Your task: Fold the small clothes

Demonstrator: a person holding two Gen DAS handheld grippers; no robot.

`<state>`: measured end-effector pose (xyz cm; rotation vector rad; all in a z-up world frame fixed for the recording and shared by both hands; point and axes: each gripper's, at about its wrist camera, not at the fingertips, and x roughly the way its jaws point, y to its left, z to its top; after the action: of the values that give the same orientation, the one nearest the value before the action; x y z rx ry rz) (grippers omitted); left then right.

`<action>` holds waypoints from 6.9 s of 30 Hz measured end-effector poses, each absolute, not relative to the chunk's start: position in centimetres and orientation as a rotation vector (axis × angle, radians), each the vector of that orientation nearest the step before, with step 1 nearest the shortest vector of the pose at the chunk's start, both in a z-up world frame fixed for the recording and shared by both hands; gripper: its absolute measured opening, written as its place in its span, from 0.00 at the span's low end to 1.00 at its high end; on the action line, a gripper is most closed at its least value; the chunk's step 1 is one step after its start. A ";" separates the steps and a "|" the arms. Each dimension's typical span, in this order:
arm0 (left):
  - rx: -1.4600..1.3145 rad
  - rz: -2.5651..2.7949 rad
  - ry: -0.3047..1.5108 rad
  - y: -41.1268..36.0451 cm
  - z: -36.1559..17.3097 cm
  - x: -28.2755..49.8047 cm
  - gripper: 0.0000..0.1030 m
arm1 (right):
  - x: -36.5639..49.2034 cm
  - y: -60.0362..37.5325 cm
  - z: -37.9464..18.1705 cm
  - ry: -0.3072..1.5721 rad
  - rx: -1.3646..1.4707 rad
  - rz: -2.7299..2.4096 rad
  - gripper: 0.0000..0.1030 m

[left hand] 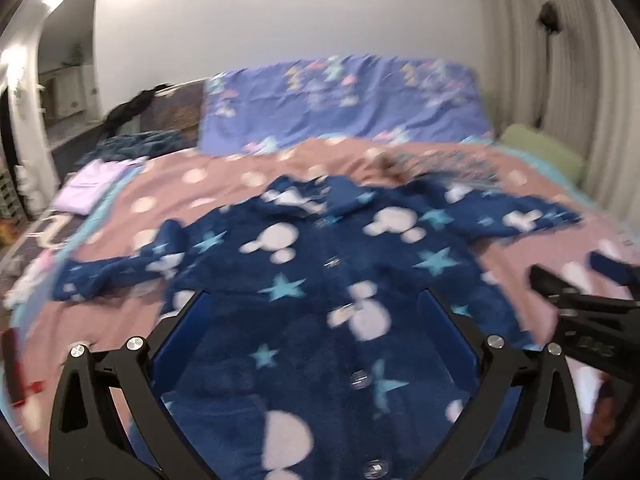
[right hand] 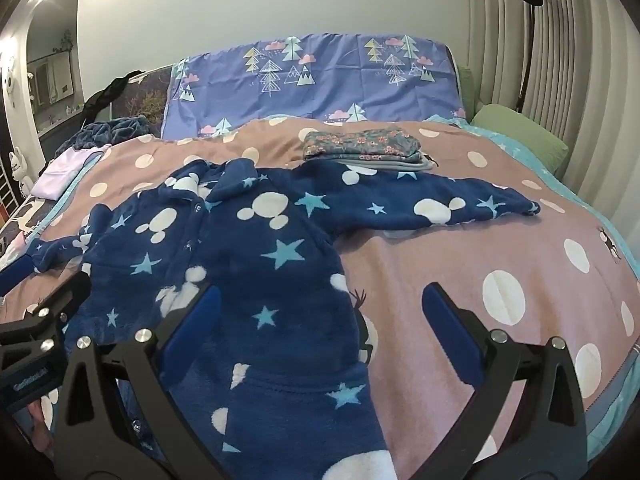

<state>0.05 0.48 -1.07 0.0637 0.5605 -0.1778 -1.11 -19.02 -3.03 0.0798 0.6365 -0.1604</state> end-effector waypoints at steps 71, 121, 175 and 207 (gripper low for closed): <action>0.050 -0.209 0.765 3.0 -6.5 2.8 0.93 | 2.5 -16.2 -8.1 0.849 0.035 -0.157 0.98; -0.796 0.495 0.708 41.3 -13.7 14.6 0.70 | 4.5 -17.7 -8.5 0.764 0.055 0.002 0.12; 0.251 0.096 0.814 16.5 -13.6 15.5 0.81 | 17.0 -18.2 -10.6 0.875 0.192 0.219 0.46; 0.003 -0.059 0.725 15.1 -8.8 17.0 0.58 | 18.8 -16.5 -8.8 0.826 0.190 0.352 0.27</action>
<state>17.01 15.07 -8.75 0.0033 0.7245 -0.0590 18.80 -16.54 -8.80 0.1903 0.8258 0.3515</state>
